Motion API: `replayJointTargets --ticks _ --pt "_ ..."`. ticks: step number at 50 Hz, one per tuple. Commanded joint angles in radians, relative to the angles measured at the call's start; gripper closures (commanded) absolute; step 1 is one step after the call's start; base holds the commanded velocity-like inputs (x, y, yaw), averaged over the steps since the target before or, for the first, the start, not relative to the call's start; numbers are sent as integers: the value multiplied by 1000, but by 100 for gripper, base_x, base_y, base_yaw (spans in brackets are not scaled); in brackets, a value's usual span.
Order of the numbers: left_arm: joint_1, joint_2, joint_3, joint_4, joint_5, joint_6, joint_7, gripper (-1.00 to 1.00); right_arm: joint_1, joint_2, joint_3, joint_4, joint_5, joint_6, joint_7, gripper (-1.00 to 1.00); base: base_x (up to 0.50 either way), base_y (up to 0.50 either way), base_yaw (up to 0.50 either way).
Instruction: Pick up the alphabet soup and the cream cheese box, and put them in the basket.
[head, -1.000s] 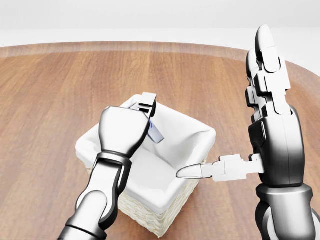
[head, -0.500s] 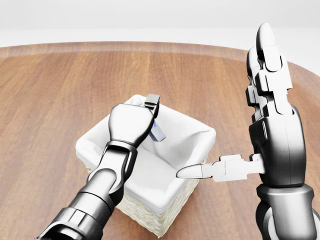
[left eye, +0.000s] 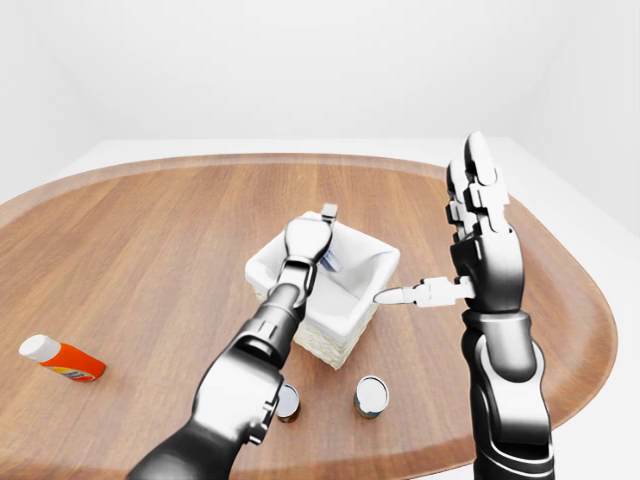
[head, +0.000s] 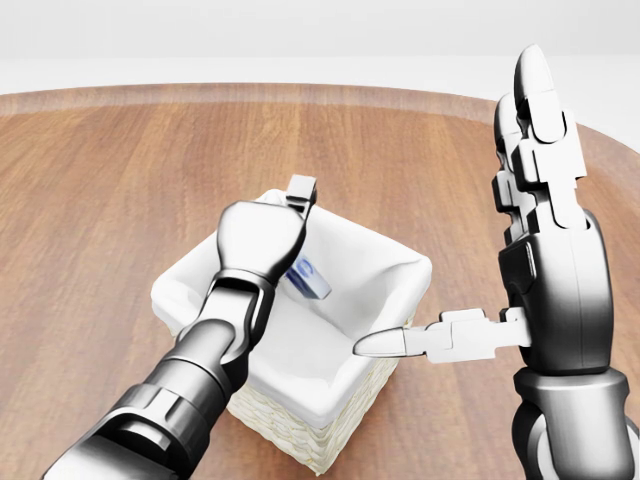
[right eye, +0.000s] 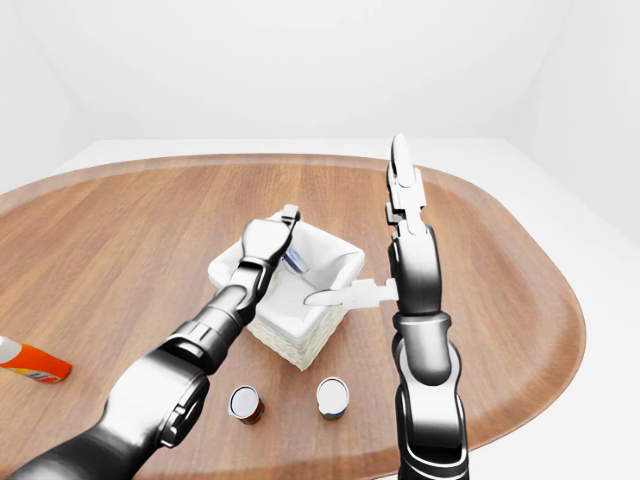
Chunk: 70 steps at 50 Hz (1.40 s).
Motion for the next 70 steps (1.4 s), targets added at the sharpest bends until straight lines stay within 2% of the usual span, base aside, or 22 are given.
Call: replayJointTargets --ticks 1,23,29,35,39,42,50,57,61,62,63,70 --pt "-22 4 12 -2 -35 0 9 -100 1 -1 0 4 0 0 -1 -100 0 0 0" --pt "-16 18 21 -49 -71 0 2 -100 -2 0 -1 0 0 0 0 -100 0 0 0" --pt "74 38 24 -233 -67 0 -8 -100 -3 -1 1 0 -2 0 1 -100 0 0 0" --pt "214 68 41 -539 -47 0 -89 -100 -2 -1 2 3 -5 0 1 -100 0 0 0" --pt "212 79 55 -548 -41 0 -91 -100 1 -1 5 5 -10 0 1 -100 0 0 0" --pt "249 81 58 -614 -43 0 -95 -100 1 1 4 6 -11 0 1 -100 0 0 0" --pt "348 87 71 -738 -64 0 -56 -100 0 1 4 3 -12 0 3 -100 0 0 0" --pt "415 134 117 -858 -121 0 16 -100 2 1 5 11 -13 0 2 -100 0 0 0" --pt "469 163 141 -950 -147 -2 9 -100 0 1 6 7 -15 0 2 -100 0 0 0" --pt "478 169 148 -983 -146 -10 46 -100 -1 1 6 5 -16 0 3 -100 0 0 0" --pt "502 173 165 -1049 -164 -1 43 -100 -1 1 6 4 -17 0 2 -100 0 0 0" --pt "538 208 201 -1114 -218 0 19 -100 -3 2 6 -4 -17 0 2 -100 0 0 0"
